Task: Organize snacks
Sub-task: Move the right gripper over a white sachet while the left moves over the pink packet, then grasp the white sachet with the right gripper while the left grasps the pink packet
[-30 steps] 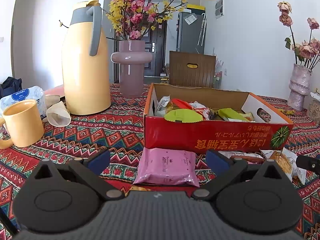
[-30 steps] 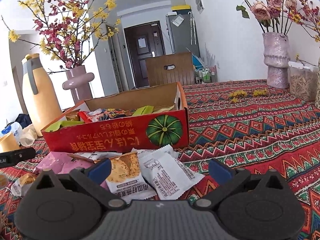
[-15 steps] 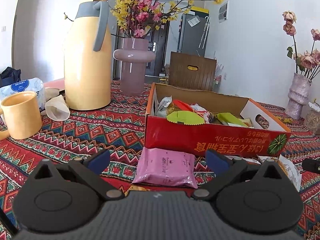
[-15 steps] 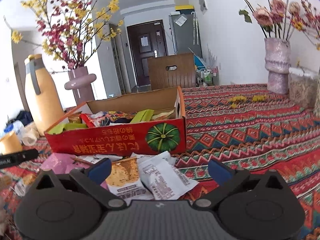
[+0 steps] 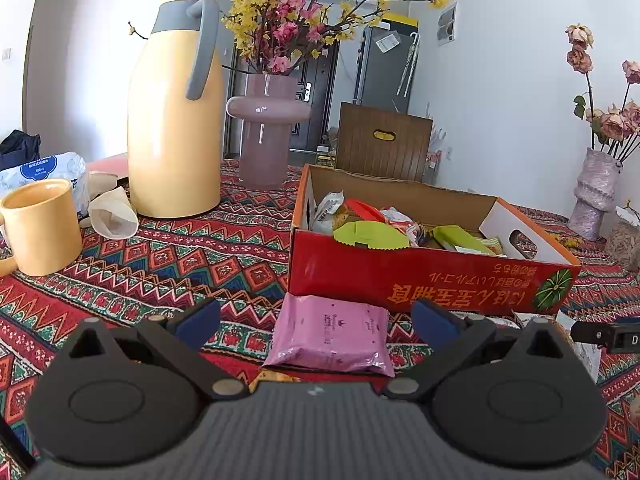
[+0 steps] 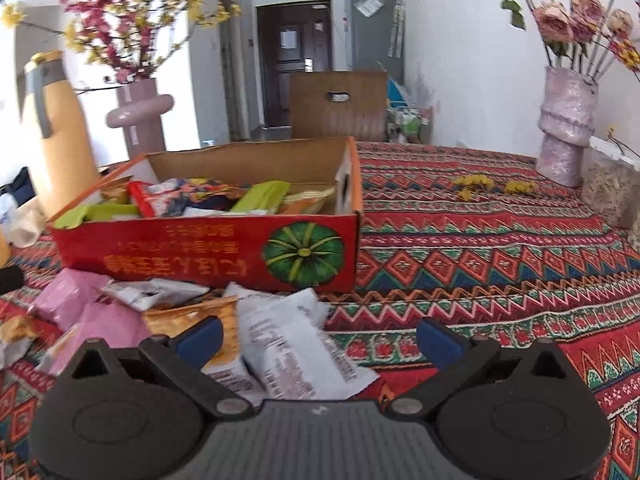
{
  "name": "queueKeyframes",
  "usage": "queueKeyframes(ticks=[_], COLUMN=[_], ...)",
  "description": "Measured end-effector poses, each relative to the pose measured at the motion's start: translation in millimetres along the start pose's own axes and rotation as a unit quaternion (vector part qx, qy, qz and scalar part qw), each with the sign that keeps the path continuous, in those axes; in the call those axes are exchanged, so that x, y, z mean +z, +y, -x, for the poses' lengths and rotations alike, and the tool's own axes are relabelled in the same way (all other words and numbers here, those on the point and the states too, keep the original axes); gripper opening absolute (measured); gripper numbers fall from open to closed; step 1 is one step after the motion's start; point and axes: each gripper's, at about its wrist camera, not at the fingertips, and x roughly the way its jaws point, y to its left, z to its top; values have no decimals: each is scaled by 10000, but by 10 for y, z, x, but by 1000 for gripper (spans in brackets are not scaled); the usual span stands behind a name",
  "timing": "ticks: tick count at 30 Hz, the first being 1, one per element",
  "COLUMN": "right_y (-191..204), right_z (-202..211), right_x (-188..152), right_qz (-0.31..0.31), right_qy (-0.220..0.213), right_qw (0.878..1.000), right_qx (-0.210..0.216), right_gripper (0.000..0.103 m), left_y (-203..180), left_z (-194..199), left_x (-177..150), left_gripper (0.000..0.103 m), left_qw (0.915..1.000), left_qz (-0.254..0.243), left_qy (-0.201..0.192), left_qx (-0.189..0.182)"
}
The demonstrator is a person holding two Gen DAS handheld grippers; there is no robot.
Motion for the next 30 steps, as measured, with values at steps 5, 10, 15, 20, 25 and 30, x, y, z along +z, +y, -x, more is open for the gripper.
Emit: queueKeyframes(ticks=[5,10,15,20,25,30], right_y=[-116,-70,-14,16,-44,-115], right_z=[-57,-65,-124,-217,-81,117], right_x=[-52,-118,-40,-27,-85,-149], right_qz=[-165,51,230,332,-19,-568], right_qy=[192,310,244,433,184,-543], right_qw=[9997,9993,9990,9974,9982,9964], right_qx=[18,201,301,467,572,312], right_gripper=[92,89,85,47,43,42], left_y=[2,1,4,14,12,4], left_z=[2,-2,-7,-25,-29,-54], left_x=[0,-4,-10,-3,-2,-7], left_gripper=[103,103,103,103,103,103], left_qw=[10000,10000,10000,10000,9999,9998], left_qz=[10,5,17,42,42,18], left_qy=[-3,14,37,86,112,190], left_qx=[-21,-6,1,-6,-21,10])
